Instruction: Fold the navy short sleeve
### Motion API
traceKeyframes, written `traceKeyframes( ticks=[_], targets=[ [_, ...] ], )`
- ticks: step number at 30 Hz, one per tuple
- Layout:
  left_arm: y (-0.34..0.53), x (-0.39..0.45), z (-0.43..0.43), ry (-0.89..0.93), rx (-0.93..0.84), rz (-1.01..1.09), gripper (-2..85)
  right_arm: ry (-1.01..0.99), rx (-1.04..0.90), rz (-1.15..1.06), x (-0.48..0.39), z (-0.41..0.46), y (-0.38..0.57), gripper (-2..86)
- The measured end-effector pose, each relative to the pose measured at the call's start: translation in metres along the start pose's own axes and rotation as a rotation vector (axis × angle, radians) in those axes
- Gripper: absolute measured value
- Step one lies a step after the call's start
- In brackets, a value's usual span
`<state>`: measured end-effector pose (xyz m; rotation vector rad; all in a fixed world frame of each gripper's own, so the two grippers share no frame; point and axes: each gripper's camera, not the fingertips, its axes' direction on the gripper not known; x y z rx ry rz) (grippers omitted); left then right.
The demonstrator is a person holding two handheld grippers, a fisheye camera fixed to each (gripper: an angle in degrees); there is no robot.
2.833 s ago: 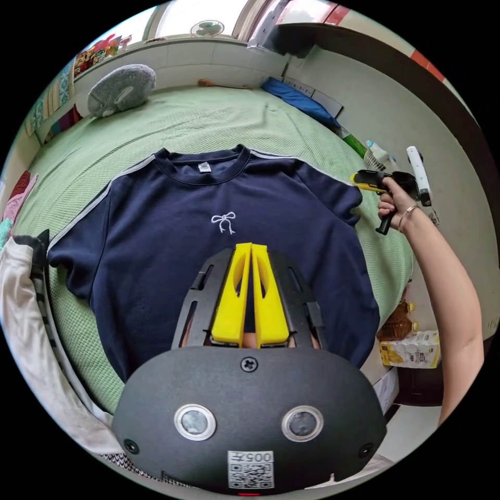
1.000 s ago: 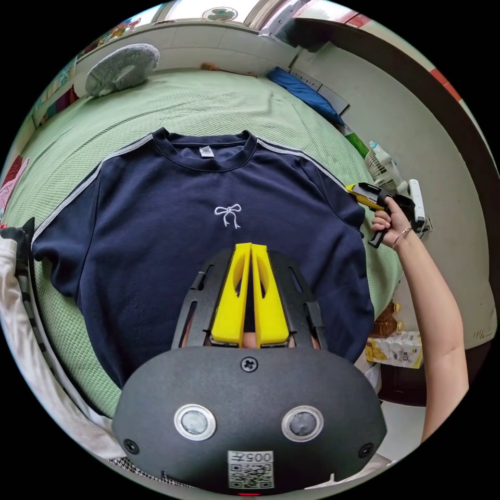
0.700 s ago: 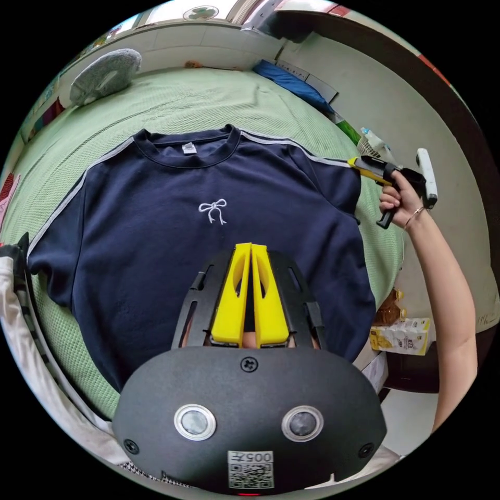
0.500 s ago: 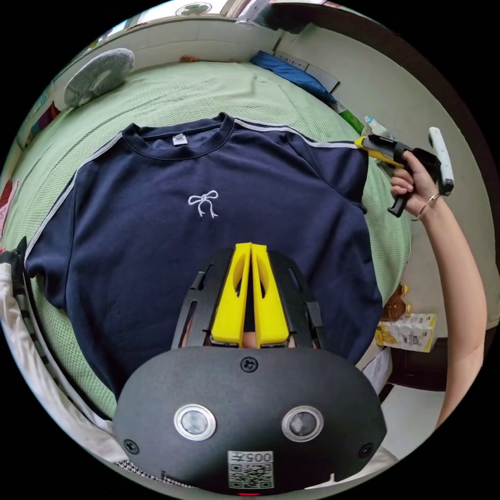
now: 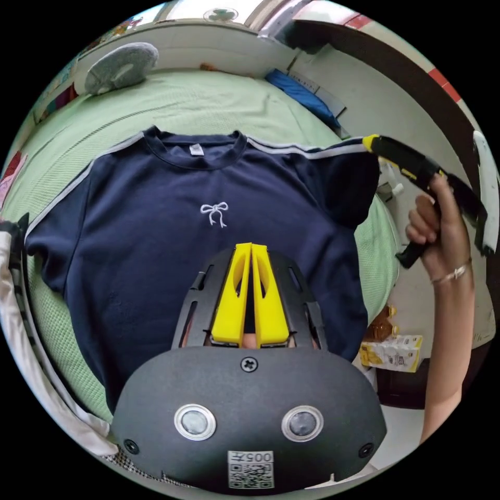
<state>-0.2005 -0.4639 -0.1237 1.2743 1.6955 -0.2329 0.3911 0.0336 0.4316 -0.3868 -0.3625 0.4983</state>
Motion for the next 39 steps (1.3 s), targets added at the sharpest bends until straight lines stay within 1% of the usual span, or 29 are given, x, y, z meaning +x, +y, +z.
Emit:
traceKeyframes(
  ticks=[2,4,7,8,10,11,12,13,16,19,23,25,26,27,30,32,34,35,37,39],
  targets=[
    [0.004,0.002,-0.01,-0.028,0.03,0.006,-0.4,-0.041,-0.024,-0.024,-0.033,-0.002,0.012,0.0],
    [0.01,0.007,-0.015,-0.069,0.018,0.033,-0.3,-0.088,-0.116,-0.085,-0.07,0.013,0.028,1.9],
    [0.016,0.01,-0.021,-0.072,0.005,0.057,-0.3,-0.113,-0.195,-0.04,-0.082,0.017,0.043,3.9],
    [0.017,0.01,-0.022,-0.07,0.003,0.058,-0.2,-0.12,-0.184,-0.026,-0.08,0.013,0.046,4.0],
    [0.018,0.008,-0.028,-0.06,0.004,0.052,-0.2,-0.134,-0.07,0.056,-0.061,-0.02,0.056,4.2],
    [0.018,0.007,-0.03,-0.057,0.007,0.05,-0.2,-0.14,-0.045,0.086,-0.054,-0.028,0.058,4.4],
    [0.018,0.007,-0.033,-0.053,0.009,0.05,-0.3,-0.148,-0.016,0.161,-0.037,-0.04,0.063,4.8],
    [0.018,0.006,-0.035,-0.053,0.011,0.051,-0.3,-0.137,-0.002,0.246,-0.02,-0.048,0.068,5.0],
    [0.017,0.004,-0.036,-0.049,0.005,0.041,-0.2,-0.143,-0.012,0.398,0.009,-0.046,0.081,5.6],
    [0.018,0.006,-0.035,-0.03,-0.017,0.049,-0.2,-0.219,-0.03,0.463,0.017,-0.028,0.1,6.3],
    [0.02,0.012,-0.039,-0.09,-0.012,0.088,-0.3,-0.16,-0.026,0.451,0.014,-0.019,0.104,5.7],
    [0.02,0.011,-0.04,-0.078,-0.017,0.079,-0.3,-0.119,0.072,0.388,0.009,-0.029,0.097,6.0],
    [0.02,0.011,-0.04,-0.066,-0.018,0.078,-0.3,-0.123,0.085,0.374,0.007,-0.03,0.095,6.3],
    [0.019,0.012,-0.04,-0.045,-0.019,0.077,-0.3,-0.144,0.081,0.34,0.002,-0.028,0.092,6.7],
    [0.016,0.013,-0.038,-0.047,-0.02,0.08,-0.2,-0.151,-0.025,0.273,-0.016,-0.007,0.085,7.3],
    [0.016,0.013,-0.036,-0.067,-0.04,0.085,-0.2,-0.058,-0.065,0.232,-0.027,0.001,0.082,5.2],
    [0.016,0.011,-0.038,-0.072,-0.042,0.083,-0.2,0.126,-0.11,0.265,-0.033,0.001,0.081,-0.2],
    [0.016,0.01,-0.038,-0.07,-0.042,0.083,-0.2,0.142,-0.105,0.268,-0.033,-0.002,0.082,-0.6],
    [0.017,0.005,-0.042,-0.069,-0.043,0.073,-0.3,0.092,-0.059,0.258,-0.032,-0.017,0.086,-1.4],
    [0.019,0.001,-0.045,-0.069,-0.04,0.061,-0.3,0.03,-0.057,0.271,-0.028,-0.028,0.088,-1.5]
  ],
)
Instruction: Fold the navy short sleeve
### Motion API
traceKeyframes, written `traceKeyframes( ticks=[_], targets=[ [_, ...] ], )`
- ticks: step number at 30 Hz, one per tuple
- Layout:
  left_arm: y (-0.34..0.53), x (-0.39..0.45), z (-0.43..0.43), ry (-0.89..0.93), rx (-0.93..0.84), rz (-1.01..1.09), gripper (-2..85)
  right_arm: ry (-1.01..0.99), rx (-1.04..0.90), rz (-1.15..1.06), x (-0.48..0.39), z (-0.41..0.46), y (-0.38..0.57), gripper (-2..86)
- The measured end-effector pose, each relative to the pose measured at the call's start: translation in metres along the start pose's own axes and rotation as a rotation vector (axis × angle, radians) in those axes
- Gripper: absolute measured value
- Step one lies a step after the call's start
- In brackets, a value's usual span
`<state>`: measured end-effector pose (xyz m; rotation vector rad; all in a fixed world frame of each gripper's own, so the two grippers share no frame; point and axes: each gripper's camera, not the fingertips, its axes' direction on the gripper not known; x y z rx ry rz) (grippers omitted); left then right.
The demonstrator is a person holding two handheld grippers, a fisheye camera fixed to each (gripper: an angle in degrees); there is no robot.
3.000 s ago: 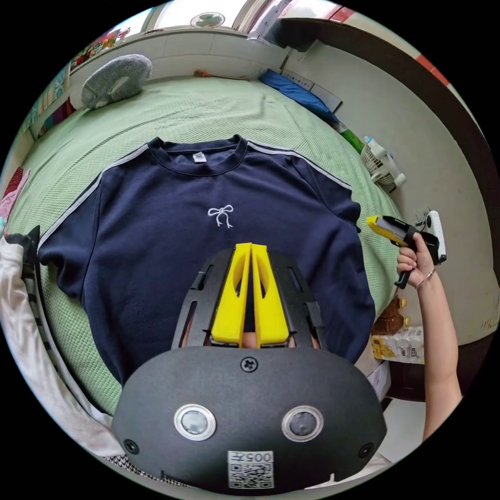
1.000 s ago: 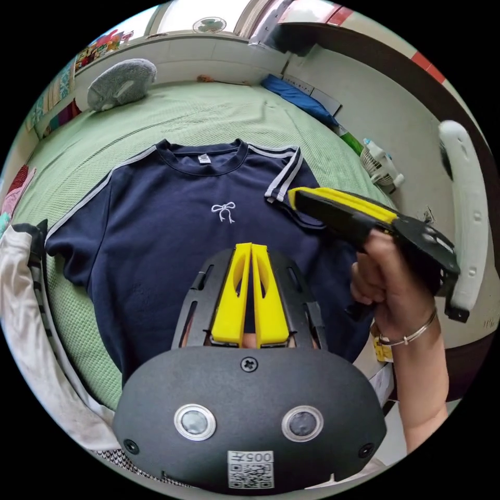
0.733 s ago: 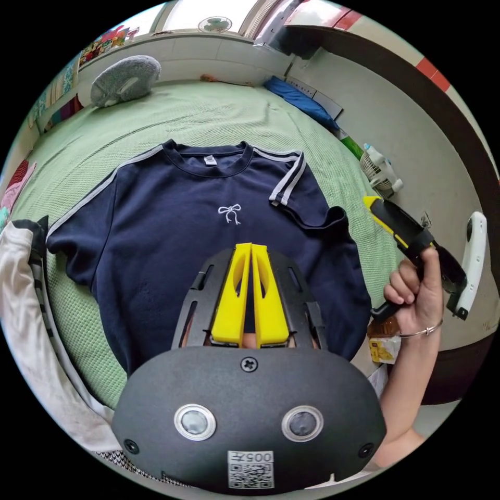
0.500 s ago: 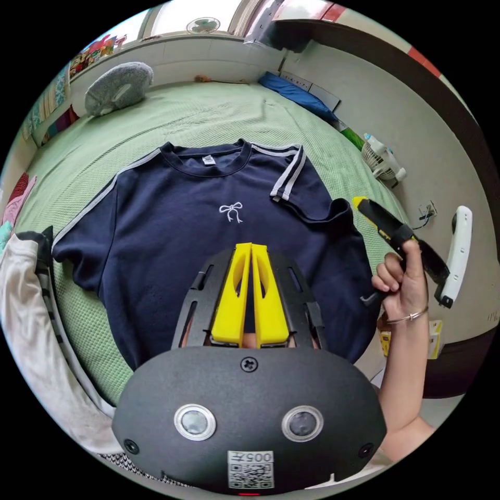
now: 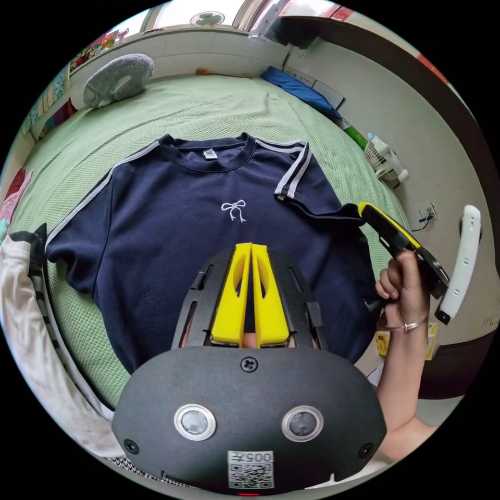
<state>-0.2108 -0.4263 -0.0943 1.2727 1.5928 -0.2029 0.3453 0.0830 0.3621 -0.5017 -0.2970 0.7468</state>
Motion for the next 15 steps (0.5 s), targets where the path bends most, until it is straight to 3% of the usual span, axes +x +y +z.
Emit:
traceKeyframes(
  ticks=[4,9,15],
  targets=[
    [0.007,-0.005,-0.009,0.012,0.015,-0.01,-0.3,-0.123,-0.11,-0.037,0.0,0.0,0.011,-1.3],
    [0.014,-0.006,-0.013,-0.005,0.006,0.004,-0.3,-0.154,-0.34,-0.028,-0.002,0.041,0.02,-0.5],
    [0.019,-0.016,-0.018,-0.024,-0.009,0.007,-0.3,-0.134,-0.439,-0.171,-0.003,0.026,0.011,6.3]
  ],
)
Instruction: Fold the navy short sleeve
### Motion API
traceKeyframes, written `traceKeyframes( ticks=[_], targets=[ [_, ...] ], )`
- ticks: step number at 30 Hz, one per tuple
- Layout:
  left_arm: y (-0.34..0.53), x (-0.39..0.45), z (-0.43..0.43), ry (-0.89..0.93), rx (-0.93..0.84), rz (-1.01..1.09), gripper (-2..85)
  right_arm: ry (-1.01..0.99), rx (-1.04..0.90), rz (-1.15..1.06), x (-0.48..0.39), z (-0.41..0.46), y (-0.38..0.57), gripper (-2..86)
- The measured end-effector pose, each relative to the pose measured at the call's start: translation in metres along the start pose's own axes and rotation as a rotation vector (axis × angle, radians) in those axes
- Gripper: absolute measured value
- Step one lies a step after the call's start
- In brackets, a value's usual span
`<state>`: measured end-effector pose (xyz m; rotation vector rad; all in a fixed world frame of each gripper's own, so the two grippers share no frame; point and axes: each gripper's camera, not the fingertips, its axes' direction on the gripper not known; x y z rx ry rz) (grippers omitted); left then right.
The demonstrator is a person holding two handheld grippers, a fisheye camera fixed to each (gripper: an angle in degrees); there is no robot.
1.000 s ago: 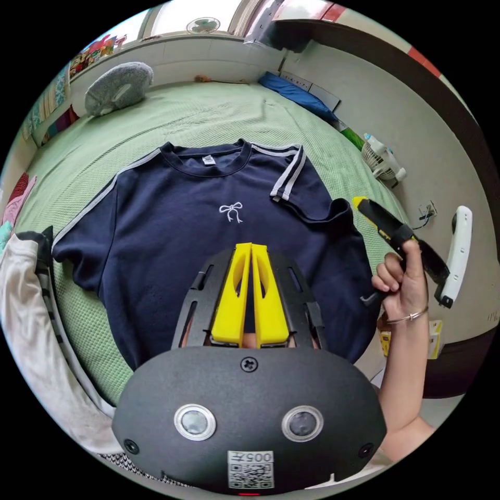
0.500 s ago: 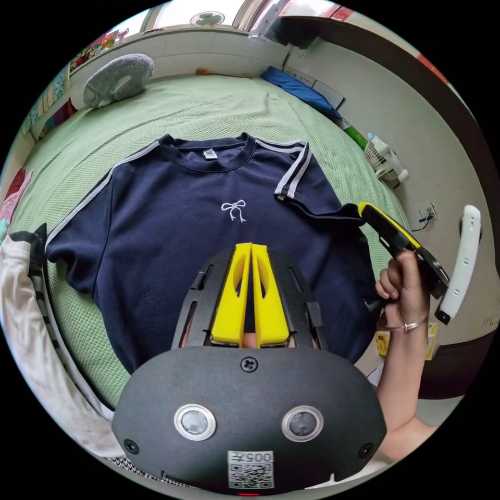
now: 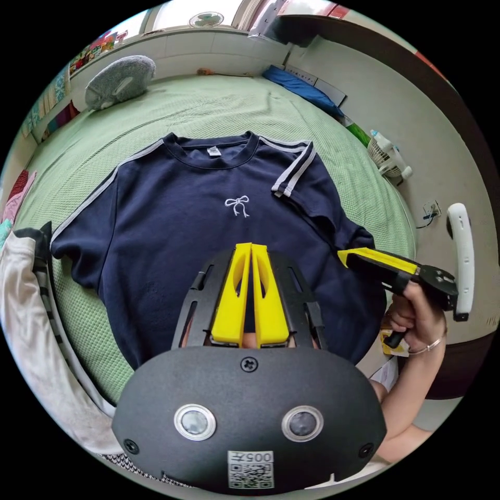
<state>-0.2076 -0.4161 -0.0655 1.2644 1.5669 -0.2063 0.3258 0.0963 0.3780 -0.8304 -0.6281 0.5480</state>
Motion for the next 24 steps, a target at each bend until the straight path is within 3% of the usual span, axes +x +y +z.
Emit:
traceKeyframes(
  ticks=[3,7,9,15,18,24],
  targets=[
    [0.003,-0.009,-0.003,0.015,-0.004,-0.009,-0.3,0.031,0.065,-0.017,-0.001,-0.018,0.005,6.8],
    [0.01,-0.021,-0.012,0.009,0.006,-0.012,-0.3,-0.107,0.375,-0.002,-0.003,-0.038,0.012,6.5],
    [0.014,-0.028,-0.015,-0.009,0.007,-0.014,-0.3,-0.099,0.429,-0.03,-0.009,-0.031,0.01,5.6],
    [0.029,-0.076,-0.041,-0.055,0.076,-0.098,-0.3,0.085,0.431,-0.009,-0.028,0.002,-0.005,-0.5],
    [0.043,-0.112,-0.062,-0.013,0.134,-0.18,-0.3,0.005,0.262,0.021,-0.027,0.029,-0.02,-1.1],
    [0.087,-0.198,-0.103,-0.061,0.264,-0.437,1.5,-0.143,0.349,0.093,-0.016,-0.002,-0.011,-1.2]
  ],
)
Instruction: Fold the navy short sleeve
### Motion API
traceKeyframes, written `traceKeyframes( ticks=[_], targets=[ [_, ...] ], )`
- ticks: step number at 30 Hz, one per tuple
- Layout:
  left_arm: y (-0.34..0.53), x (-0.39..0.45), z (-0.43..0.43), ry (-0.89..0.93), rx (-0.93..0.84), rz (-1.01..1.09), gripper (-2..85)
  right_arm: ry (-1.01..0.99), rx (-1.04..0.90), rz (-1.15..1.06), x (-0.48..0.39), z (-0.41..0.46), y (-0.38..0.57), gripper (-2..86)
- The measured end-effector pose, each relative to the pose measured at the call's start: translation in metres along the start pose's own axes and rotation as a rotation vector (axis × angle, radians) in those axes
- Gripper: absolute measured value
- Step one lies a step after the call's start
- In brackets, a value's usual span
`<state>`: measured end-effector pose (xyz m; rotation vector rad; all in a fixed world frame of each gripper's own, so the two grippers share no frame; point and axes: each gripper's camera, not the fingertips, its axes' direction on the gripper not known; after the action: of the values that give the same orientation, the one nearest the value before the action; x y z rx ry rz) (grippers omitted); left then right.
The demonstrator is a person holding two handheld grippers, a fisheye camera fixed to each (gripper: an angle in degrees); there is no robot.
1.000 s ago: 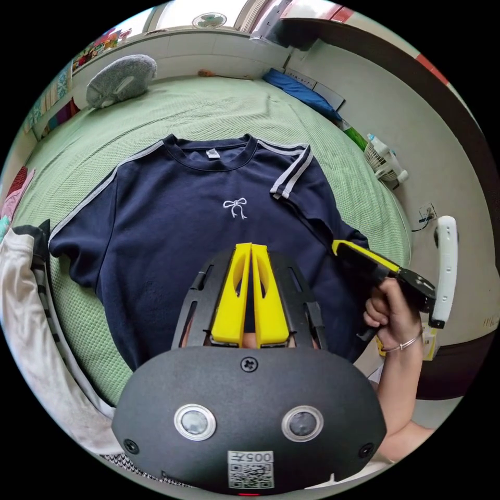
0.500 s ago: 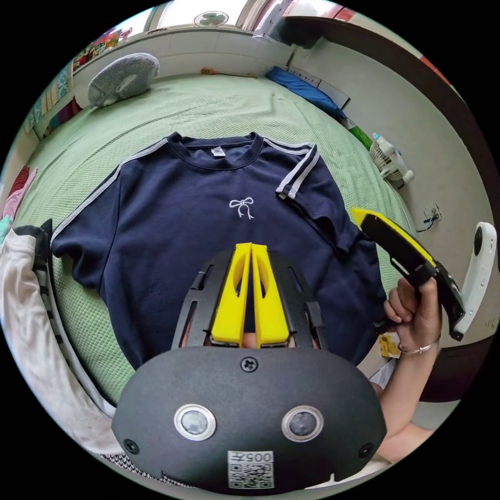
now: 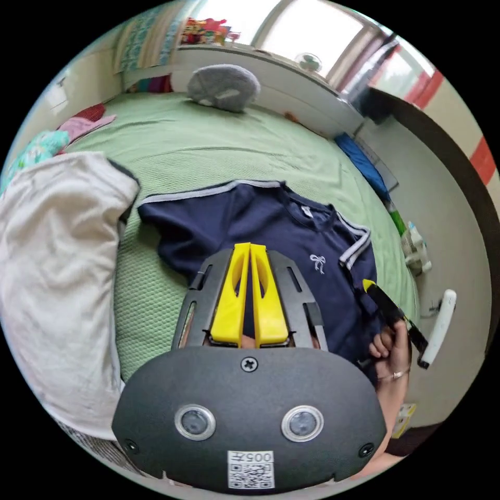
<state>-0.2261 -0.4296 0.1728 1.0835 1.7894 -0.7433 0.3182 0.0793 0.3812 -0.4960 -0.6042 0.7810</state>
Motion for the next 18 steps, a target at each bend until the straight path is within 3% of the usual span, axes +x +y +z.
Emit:
traceKeyframes(
  ticks=[5,9,18],
  targets=[
    [0.006,-0.075,-0.012,0.065,0.038,-0.213,4.9,-0.034,0.031,-0.077,-0.019,-0.016,0.009,-1.2],
    [0.009,-0.111,-0.014,-0.031,0.016,-0.311,7.7,-0.004,0.014,-0.174,-0.039,-0.014,0.017,-1.2],
    [0.005,-0.158,0.0,-0.062,-0.034,-0.306,10.5,-0.056,-0.004,-0.182,-0.041,-0.006,0.012,-1.2]
  ],
)
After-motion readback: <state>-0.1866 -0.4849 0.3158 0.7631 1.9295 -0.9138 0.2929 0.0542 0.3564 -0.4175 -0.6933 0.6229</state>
